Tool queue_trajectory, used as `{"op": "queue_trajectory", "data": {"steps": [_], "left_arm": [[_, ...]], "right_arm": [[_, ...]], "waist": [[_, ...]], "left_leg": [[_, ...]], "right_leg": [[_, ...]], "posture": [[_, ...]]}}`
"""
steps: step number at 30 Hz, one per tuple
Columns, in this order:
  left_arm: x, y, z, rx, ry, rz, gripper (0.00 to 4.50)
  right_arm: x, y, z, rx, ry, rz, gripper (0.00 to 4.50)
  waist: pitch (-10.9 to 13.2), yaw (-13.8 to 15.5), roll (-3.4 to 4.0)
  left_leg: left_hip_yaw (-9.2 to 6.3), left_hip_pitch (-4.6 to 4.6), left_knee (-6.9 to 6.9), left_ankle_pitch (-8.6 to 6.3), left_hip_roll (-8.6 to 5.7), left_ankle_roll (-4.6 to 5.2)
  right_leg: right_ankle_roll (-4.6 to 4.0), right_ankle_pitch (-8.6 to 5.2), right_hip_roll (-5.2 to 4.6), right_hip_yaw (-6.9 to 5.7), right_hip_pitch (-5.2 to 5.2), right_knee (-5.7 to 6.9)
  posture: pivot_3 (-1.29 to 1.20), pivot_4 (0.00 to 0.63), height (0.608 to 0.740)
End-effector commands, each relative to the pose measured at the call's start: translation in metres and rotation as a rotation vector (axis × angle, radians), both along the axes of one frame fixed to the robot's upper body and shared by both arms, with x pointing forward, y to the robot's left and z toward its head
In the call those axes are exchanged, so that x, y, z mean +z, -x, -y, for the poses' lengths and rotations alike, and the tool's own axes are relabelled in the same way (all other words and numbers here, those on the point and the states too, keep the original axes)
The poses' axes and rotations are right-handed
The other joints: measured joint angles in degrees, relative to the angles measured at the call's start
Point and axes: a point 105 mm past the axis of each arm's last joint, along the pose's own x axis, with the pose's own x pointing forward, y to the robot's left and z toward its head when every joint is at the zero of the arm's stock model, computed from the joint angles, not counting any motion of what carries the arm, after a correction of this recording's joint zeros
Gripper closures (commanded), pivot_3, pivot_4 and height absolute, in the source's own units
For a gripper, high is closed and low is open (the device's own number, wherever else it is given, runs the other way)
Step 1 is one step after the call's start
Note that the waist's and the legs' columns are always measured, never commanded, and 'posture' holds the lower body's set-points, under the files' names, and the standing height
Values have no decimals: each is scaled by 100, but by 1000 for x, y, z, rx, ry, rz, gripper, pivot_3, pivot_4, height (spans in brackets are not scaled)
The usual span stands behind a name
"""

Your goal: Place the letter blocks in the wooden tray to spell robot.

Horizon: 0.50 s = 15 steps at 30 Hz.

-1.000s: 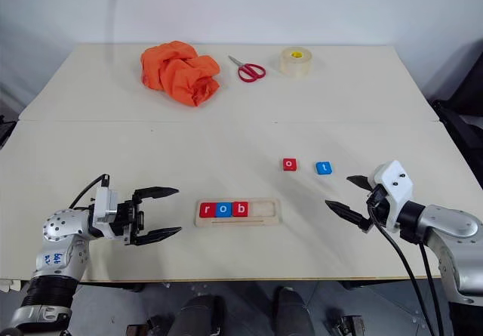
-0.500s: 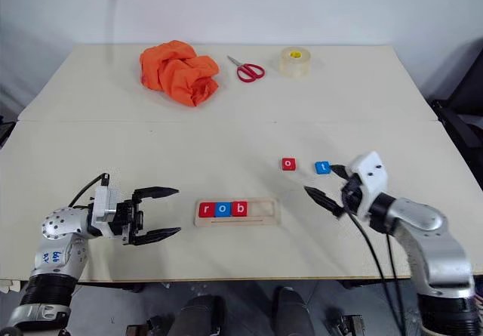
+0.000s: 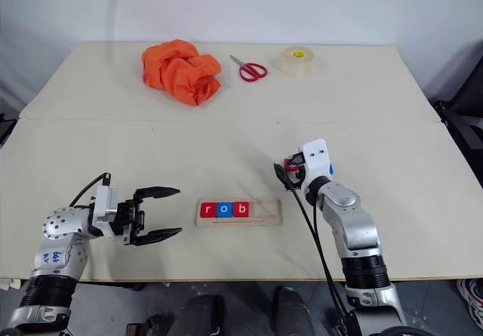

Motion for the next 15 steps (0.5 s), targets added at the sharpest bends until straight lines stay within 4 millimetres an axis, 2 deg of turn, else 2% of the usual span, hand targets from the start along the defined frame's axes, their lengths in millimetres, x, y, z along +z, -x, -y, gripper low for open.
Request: {"op": "queue_trajectory", "data": {"steps": [1, 6, 7, 9, 15], "left_arm": [[7, 4, 0, 0, 14, 30, 0], [6, 4, 0, 5, 14, 29, 0], [6, 4, 0, 6, 15, 29, 0], [5, 4, 1, 8, 15, 28, 0], [4, 4, 3, 5, 23, 28, 0]], "right_arm": [[2, -4, -2, -65, 13, 24, 44], [-2, 0, -6, -82, 17, 4, 44], [-4, 2, -9, -88, 11, -5, 206], [-6, 5, -13, -98, 6, -16, 607], [-7, 7, -11, -136, -22, -29, 2721]], "waist": [[0, -9, 0], [0, -49, 0], [0, -57, 0], [0, -87, 0], [0, -128, 0]], "left_leg": [[-1, 0, 0, 0, 0, 0], [-1, 0, -2, 0, 1, 0], [-2, 0, -2, 0, 1, 0], [-3, 0, -2, 0, 1, 0], [-5, 1, -2, 1, 1, -1]], "right_leg": [[0, 0, 0, -1, 0, 1], [0, 0, -1, -1, 0, 0], [0, 0, -1, 0, 0, -1], [0, 0, -1, -1, 0, 0], [0, 0, -1, -1, 0, 0]], "posture": [[0, 150, 740], [0, 150, 740], [0, 150, 740], [0, 150, 740], [0, 150, 740]]}}
